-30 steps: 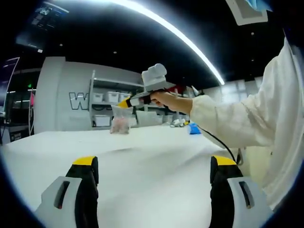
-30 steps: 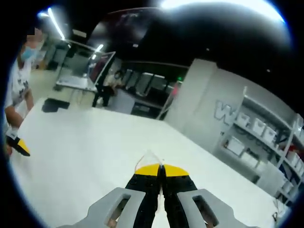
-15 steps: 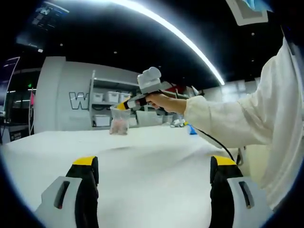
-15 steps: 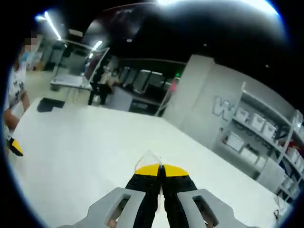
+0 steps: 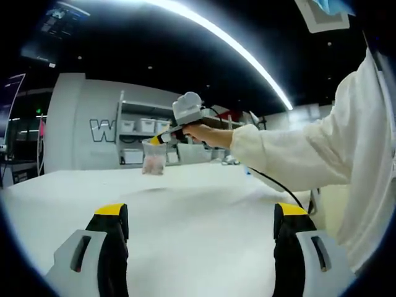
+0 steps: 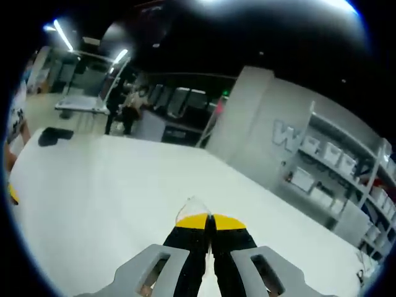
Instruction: Open the resealable bag by pulling the two sides of the seal apart until the entire bag opening is separated and visibly accessible.
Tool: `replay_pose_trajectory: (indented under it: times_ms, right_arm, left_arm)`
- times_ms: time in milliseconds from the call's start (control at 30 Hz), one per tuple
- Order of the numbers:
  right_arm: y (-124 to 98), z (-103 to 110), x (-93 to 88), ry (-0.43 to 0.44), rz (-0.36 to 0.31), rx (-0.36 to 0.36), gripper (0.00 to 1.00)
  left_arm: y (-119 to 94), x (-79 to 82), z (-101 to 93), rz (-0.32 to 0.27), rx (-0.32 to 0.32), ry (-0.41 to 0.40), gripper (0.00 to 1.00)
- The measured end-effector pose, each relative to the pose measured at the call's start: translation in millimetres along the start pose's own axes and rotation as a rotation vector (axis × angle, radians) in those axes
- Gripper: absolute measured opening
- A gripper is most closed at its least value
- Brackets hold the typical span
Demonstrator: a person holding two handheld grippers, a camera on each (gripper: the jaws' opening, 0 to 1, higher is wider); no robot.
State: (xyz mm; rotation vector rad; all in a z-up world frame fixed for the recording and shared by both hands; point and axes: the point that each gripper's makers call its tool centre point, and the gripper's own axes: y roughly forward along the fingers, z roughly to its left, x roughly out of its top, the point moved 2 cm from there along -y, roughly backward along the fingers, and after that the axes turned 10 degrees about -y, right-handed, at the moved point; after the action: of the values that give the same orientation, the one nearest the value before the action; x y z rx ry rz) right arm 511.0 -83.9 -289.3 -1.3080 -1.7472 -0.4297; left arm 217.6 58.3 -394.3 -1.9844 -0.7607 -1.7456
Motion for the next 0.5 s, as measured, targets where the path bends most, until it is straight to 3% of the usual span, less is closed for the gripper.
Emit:
replay_pose_trajectory:
  times_ms: [500]
  right_arm:
    - [17, -9, -17.7, 0.027, 0.038, -0.026, 0.0]
  left_arm:
    - [-1, 1.6, -0.8, 0.001, 0.001, 0.005, 0.97]
